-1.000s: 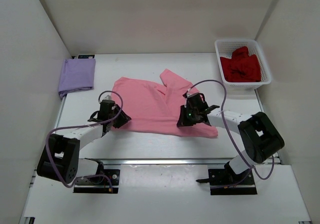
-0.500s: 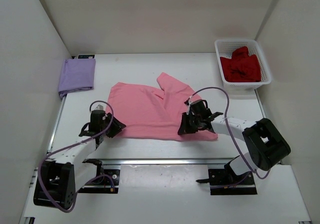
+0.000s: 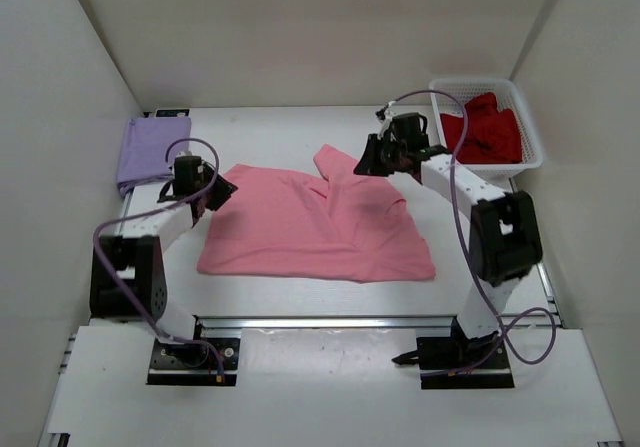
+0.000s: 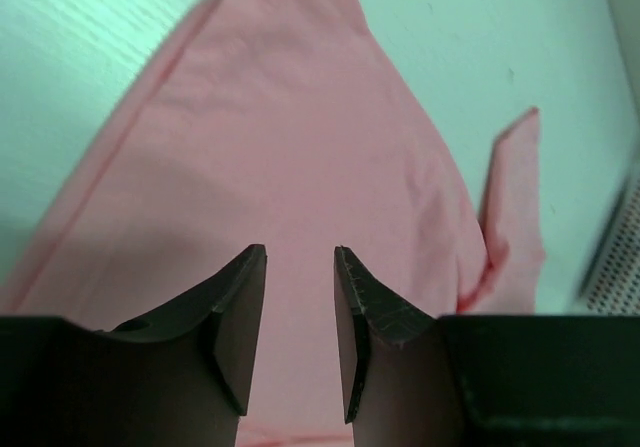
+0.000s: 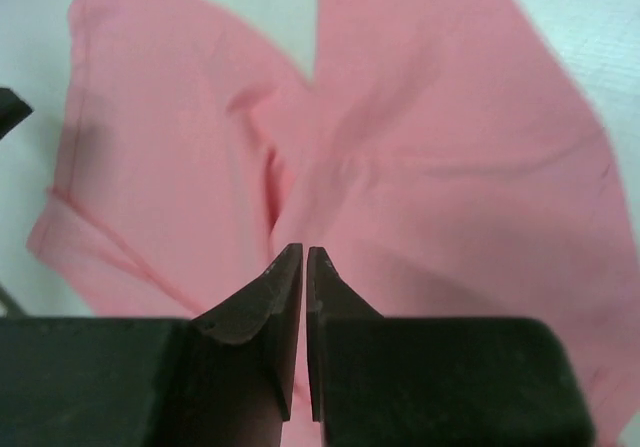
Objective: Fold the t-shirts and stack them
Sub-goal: Grap the side of the flattened tshirt furthest away from the robot with both arms
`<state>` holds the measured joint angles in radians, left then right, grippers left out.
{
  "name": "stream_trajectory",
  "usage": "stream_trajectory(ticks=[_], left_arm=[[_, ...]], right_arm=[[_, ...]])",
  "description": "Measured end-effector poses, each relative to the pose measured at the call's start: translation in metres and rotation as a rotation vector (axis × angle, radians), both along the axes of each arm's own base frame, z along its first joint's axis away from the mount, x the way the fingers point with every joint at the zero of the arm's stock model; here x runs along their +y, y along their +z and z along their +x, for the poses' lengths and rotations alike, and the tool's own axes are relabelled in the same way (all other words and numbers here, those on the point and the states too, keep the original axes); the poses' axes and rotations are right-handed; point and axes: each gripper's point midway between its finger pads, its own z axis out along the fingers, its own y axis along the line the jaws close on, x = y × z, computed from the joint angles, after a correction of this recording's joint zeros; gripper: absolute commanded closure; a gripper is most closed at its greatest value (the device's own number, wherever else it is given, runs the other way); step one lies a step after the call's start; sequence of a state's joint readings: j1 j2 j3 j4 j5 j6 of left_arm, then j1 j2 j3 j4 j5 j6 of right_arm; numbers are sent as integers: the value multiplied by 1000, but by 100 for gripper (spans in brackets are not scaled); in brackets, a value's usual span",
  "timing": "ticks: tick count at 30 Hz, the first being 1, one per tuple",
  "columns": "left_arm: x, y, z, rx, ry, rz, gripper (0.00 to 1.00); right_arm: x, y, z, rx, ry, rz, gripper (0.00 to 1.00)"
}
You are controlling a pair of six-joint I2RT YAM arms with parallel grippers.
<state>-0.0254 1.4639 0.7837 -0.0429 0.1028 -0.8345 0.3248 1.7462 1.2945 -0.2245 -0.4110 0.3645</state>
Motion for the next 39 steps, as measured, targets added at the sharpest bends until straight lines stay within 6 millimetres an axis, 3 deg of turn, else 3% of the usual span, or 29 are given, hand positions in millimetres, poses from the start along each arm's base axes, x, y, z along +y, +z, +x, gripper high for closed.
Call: stream_trajectory(ticks=[3, 8, 11, 16, 20, 25, 27, 31, 35, 39], left_arm=[[10, -14, 29, 42, 35, 32, 55], [24, -18, 76, 60, 74, 84, 49], [37, -17, 100, 59, 93, 125, 41], [60, -21, 123, 94, 96, 194, 42], [67, -39, 124, 161, 58, 251, 44], [60, -59, 116, 232, -6, 290, 51], [57, -66, 114, 251, -24, 296, 56], [51, -70, 114, 253, -52, 290, 66], [47, -72, 114, 232, -47, 266, 91], [39, -62, 113, 201, -42, 252, 100]], right_arm=[[-4, -25, 40, 37, -12, -29, 85], [-6, -63, 108, 70, -20, -87, 71], [-5, -78, 140, 67, -21, -114, 60], [8, -88, 186, 22, -7, -106, 50], [17, -105, 181, 69, 10, -79, 48], [35, -103, 182, 65, 29, -26, 51], [45, -103, 179, 67, 48, -4, 57], [62, -108, 175, 88, 71, 44, 82], [69, -112, 174, 111, 79, 84, 100], [59, -108, 179, 114, 60, 89, 100]])
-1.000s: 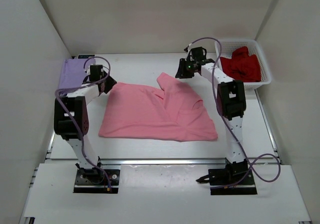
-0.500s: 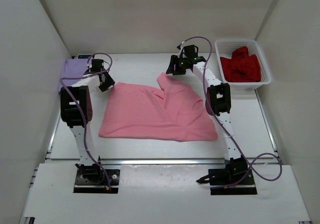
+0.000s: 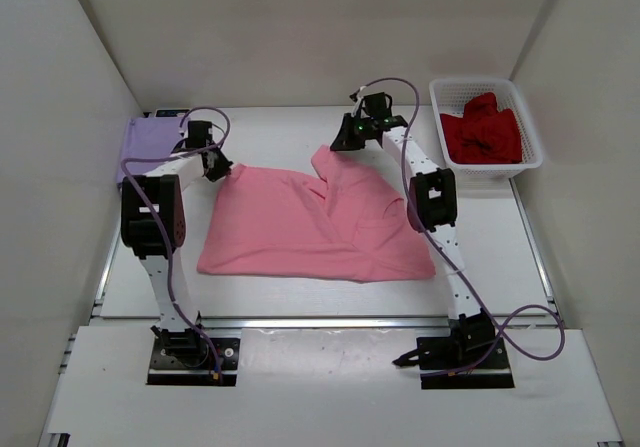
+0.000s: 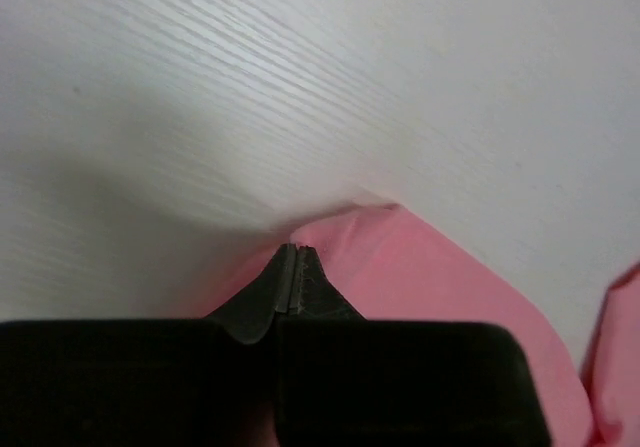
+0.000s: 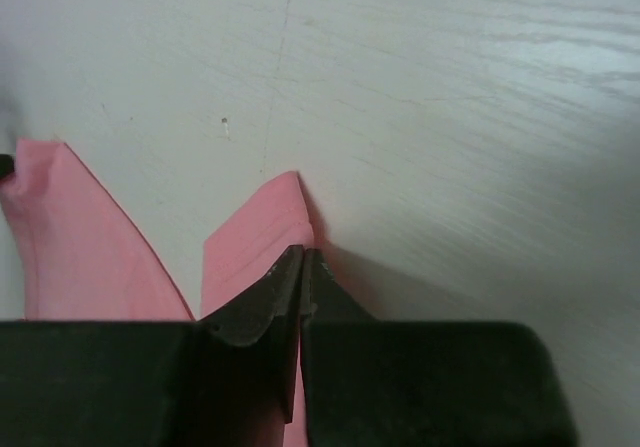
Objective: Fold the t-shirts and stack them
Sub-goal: Grap the side of the flattened tshirt furthest away from the robot with both arms
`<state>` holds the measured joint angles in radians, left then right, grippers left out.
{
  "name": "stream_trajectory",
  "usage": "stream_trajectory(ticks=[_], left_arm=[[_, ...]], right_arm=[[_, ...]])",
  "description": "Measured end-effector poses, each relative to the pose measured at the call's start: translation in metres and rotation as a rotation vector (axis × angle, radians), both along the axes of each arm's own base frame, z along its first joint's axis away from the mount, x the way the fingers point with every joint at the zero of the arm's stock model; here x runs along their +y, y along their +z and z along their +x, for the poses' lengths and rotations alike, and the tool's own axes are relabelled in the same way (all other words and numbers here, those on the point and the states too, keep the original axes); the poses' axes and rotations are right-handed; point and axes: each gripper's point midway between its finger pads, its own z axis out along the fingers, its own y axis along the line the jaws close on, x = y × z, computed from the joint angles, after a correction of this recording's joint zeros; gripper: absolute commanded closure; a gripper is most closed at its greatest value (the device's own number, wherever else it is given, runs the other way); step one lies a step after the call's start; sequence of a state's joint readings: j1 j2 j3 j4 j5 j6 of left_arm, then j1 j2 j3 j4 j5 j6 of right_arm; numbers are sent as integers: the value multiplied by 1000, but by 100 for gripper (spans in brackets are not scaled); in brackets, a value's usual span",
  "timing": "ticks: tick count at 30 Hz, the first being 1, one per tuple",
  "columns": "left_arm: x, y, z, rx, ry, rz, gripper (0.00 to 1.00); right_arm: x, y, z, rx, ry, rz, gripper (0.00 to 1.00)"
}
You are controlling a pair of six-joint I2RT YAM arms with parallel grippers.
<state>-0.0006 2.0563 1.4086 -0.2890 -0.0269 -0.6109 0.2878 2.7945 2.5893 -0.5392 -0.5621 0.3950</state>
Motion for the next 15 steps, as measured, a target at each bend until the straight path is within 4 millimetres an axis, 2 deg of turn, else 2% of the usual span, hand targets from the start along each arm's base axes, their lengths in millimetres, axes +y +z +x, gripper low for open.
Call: stream_trajectory(ticks=[2, 5, 7, 8, 10, 12, 14, 15], left_arm=[[-7, 15, 0, -38, -5, -7, 100], [-12, 54, -4, -135, 0, -22, 98], [-9, 83, -10, -212, 15, -17, 69], [-5, 97, -13, -249, 25, -11, 64], [-1, 121, -13, -315, 41, -4, 27], [7, 135, -9, -363, 64, -10, 22], [15, 132, -6, -366, 84, -17, 24], [20, 125, -4, -352, 97, -17, 28]], right_arm=[[-8, 4, 4, -6, -11, -5, 100], [-25, 7, 5, 6, -30, -27, 100], [-40, 14, 5, 15, -52, -56, 100], [-49, 18, 5, 18, -64, -72, 99], [-66, 31, 6, 17, -92, -93, 82], [-83, 45, 9, -1, -117, -110, 72], [-95, 55, 12, -19, -135, -117, 66], [-100, 59, 14, -26, -143, -121, 64]])
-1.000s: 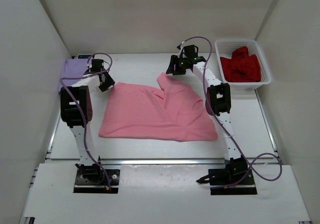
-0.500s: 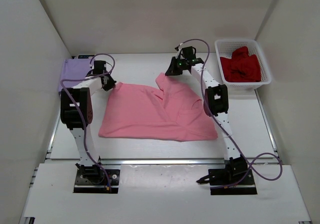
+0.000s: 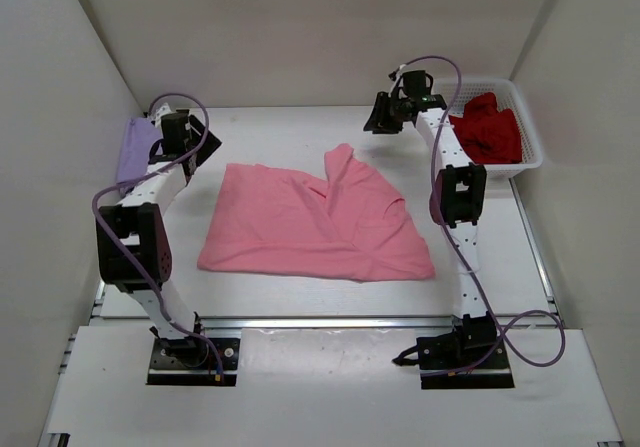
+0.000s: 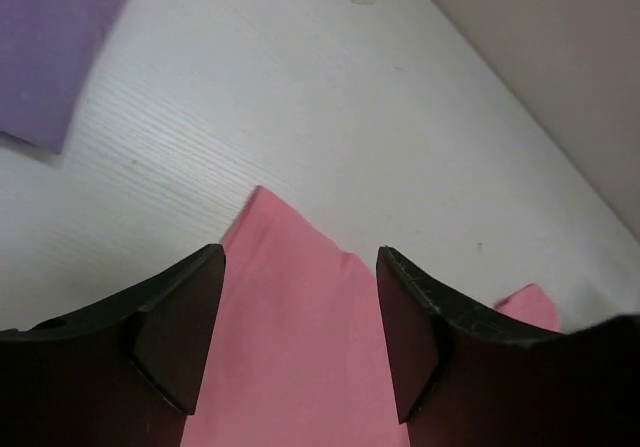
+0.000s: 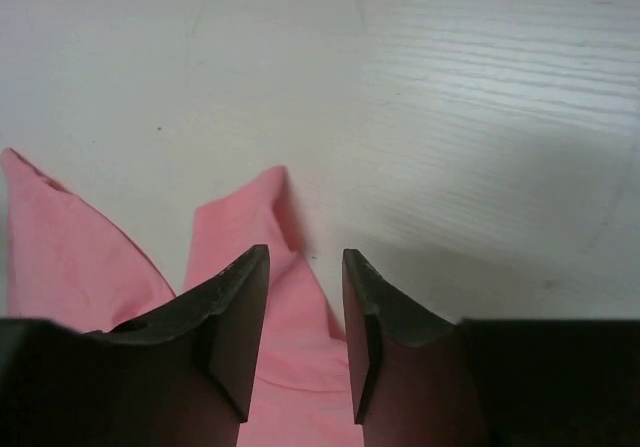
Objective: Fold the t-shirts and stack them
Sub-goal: Grap the side of the flattened tshirt furthest away from the robot with both arms
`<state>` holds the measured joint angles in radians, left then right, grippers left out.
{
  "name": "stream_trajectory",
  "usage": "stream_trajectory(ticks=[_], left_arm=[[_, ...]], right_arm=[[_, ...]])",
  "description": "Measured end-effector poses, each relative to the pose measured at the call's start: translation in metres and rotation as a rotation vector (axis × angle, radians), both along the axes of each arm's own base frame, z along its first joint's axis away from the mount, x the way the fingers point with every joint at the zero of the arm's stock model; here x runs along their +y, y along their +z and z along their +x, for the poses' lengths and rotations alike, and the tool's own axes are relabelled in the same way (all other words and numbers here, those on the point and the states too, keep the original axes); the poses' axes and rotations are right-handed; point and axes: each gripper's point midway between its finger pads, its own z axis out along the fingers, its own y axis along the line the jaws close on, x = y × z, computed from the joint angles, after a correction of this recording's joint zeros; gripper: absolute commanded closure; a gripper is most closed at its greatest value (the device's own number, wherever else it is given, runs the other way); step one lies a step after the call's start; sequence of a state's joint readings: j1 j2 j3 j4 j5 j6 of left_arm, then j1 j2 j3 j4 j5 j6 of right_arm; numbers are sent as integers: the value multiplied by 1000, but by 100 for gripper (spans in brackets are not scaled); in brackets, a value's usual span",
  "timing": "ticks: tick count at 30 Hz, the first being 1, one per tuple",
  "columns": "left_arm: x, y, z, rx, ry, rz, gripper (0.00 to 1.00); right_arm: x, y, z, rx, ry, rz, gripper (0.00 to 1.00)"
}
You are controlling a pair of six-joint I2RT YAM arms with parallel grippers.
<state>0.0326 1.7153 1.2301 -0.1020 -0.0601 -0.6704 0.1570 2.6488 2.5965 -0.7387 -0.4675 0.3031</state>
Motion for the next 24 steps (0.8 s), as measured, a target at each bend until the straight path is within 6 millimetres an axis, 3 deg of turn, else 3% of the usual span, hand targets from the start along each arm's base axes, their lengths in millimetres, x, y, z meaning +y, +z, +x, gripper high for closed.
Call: stream_trajectory(ticks=[1, 5, 9, 16, 20, 24], left_arm=[[4, -8, 1, 15, 10, -3, 33], [15, -50, 0, 111, 31, -4, 34], [5, -80, 10, 193, -1, 9, 39], [-10, -99, 44, 257, -59, 34, 43], [-9, -108, 45, 295, -72, 46, 49], [-10, -111, 42, 319, -86, 55, 53]], right_arm=[[-7, 1, 2, -6, -9, -6, 64], [-22, -6, 3, 13, -26, -7, 61], [-23, -10, 2, 23, -22, 3, 60], [7, -23, 8, -4, 17, 49, 52], [36, -50, 5, 34, 39, 95, 50], [59, -51, 6, 25, 62, 163, 51]])
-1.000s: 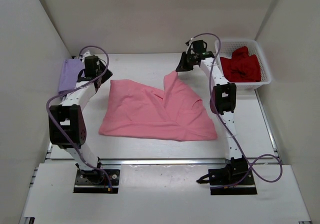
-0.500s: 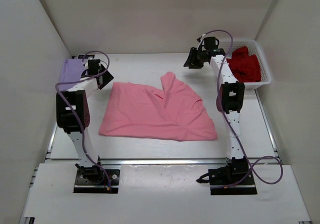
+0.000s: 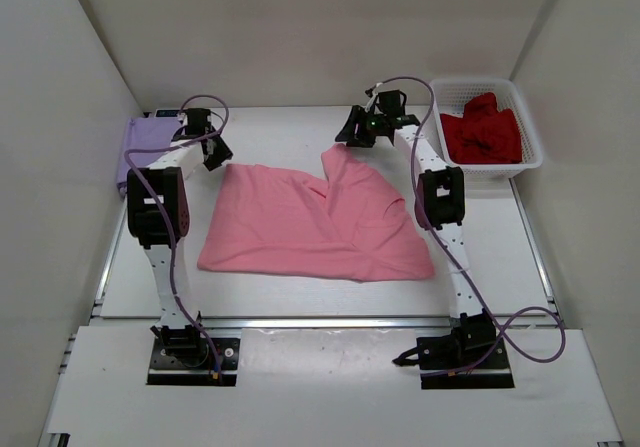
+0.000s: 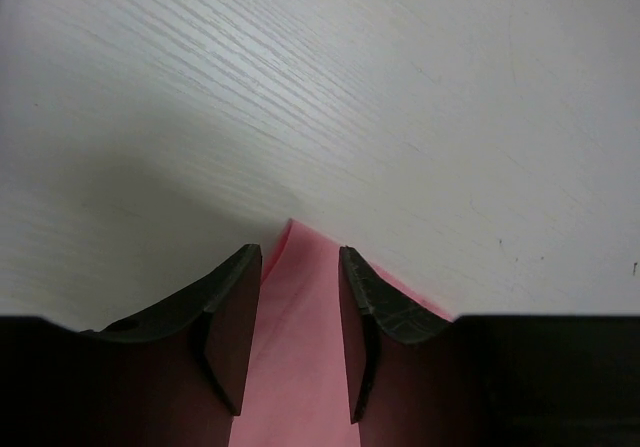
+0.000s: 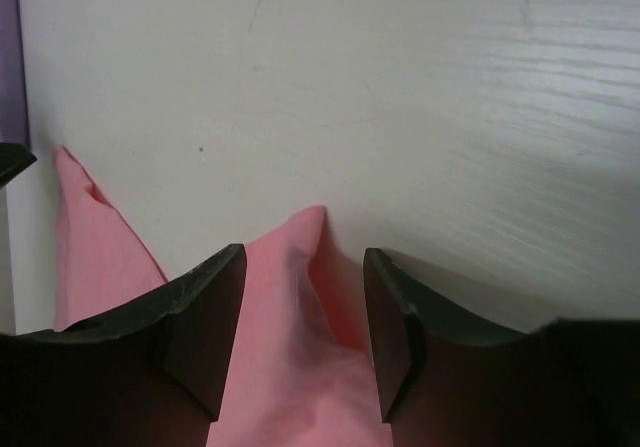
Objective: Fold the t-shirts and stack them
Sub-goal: Grap the side of the flattened tshirt furthest away from the robot with both arms
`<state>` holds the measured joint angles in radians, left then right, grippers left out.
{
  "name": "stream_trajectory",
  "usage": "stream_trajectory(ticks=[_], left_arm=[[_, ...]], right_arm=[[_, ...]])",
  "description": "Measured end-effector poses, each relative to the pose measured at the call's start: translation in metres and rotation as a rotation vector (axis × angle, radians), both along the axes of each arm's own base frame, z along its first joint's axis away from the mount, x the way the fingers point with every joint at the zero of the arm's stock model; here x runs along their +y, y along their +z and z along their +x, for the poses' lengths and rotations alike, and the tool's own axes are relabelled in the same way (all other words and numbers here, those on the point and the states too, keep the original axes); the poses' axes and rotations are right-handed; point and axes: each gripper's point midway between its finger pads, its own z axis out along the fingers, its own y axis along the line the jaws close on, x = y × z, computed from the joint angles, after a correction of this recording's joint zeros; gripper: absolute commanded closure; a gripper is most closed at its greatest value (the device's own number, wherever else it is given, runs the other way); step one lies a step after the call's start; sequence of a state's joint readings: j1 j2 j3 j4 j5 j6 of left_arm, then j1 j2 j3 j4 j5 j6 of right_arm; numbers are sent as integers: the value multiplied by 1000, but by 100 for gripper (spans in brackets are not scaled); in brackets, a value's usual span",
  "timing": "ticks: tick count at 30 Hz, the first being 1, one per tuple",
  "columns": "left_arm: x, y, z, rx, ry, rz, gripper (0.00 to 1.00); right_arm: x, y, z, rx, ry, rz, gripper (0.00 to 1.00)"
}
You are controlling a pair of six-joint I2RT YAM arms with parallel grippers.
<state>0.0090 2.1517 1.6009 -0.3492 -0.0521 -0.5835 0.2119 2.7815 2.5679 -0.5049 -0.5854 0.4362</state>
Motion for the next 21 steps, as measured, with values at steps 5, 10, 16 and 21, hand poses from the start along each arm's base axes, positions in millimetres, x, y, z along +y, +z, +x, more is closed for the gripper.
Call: stream_trajectory(ticks=[5, 10, 16, 21], left_arm=[[-14, -3, -3, 17, -37, 3, 50], [-22, -4, -5, 28, -61, 11, 51], [-18, -6, 2, 31, -53, 33, 45], [-10, -7, -1, 48, -42, 45, 51]], right_arm=[[17, -1, 1, -2, 11, 51, 56], [18, 0, 3, 6, 3, 81, 56], [9, 0, 6, 12, -4, 92, 58], [9, -4, 4, 19, 6, 102, 66]])
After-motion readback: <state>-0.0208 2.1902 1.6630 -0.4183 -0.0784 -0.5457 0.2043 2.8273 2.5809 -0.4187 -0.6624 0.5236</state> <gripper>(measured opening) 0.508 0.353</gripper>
